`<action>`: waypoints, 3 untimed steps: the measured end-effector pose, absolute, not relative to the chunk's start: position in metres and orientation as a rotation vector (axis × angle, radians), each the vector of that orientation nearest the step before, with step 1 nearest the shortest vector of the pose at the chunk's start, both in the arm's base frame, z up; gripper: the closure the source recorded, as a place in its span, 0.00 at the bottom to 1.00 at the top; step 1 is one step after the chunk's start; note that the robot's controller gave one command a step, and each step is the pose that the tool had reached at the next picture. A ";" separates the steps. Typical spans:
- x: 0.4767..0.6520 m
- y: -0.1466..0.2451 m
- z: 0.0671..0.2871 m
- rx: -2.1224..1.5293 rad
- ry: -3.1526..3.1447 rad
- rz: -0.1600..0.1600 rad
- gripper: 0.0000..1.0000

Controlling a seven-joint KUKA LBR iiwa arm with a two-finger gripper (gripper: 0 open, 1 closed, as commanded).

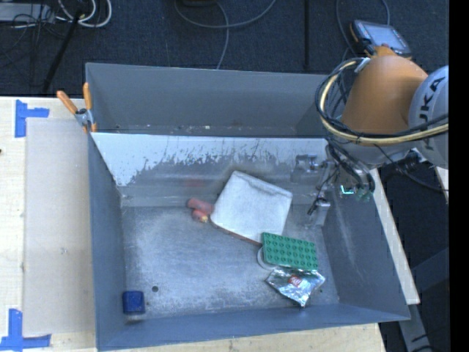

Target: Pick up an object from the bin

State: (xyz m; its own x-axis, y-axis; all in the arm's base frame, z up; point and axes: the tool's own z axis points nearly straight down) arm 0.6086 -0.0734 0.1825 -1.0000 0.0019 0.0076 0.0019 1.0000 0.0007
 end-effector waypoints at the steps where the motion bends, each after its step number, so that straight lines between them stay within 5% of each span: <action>1: 0.536 -0.061 0.067 -0.166 -3.125 -0.003 0.00; 3: 0.537 -0.074 0.117 -0.441 -3.113 -0.001 0.00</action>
Offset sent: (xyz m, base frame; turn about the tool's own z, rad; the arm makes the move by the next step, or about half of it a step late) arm -0.0694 0.0121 -0.1125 0.1035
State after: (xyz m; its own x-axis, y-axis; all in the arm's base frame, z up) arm 0.5367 -0.0739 0.1173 -0.9606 0.2779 -0.0020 0.2779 0.9606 0.0007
